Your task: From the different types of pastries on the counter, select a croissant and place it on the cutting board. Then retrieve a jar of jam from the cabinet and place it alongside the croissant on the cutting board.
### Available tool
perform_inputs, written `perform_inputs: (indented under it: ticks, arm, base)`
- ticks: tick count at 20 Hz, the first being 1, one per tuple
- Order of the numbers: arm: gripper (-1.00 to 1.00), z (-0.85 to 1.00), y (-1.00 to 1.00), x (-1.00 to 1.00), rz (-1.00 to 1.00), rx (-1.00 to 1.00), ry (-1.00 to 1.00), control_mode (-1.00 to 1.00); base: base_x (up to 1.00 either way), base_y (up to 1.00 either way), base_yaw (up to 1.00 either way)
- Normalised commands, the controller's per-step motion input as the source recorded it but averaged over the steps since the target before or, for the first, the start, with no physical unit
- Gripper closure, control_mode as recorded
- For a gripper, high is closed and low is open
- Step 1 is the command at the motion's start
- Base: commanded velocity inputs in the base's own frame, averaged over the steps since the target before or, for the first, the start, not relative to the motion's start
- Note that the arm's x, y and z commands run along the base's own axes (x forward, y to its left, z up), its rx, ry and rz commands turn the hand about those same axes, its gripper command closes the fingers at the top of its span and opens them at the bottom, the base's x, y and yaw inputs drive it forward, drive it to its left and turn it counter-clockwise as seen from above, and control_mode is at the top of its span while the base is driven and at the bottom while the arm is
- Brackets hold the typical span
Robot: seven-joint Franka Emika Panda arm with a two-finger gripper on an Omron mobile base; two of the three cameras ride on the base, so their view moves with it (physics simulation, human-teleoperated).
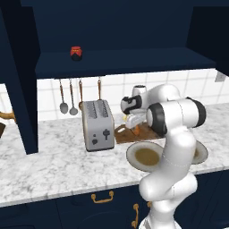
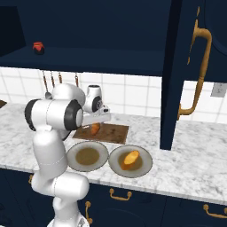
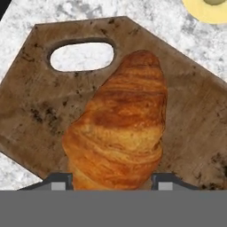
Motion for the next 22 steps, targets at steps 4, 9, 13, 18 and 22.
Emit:
perform_inputs:
  ticks: [4,9,13,18,22]
  arm:
    - [-1.0,0.0,0.0,0.01,0.06,0.0,0.0,-1.0]
    - [-1.0,0.14,0.0,0.0,0.02,0.0,-0.02,-1.0]
    - [-1.0,0.65,0.01,-0.23,0.04,-0.03,-0.2,-1.0]
    - [-1.0,0.34,0.01,-0.49,0.0,-0.01,-0.19,-1.0]
    - [-1.0,0.05,0.0,-0.73,0.0,0.0,-0.1,-1.0]
  base:
    - [0.0,0.0,0.0]
    - [0.0,0.0,0.0]
    - [0.0,0.0,0.0]
    - [0.0,0.0,0.0]
    - [0.0,0.0,0.0]
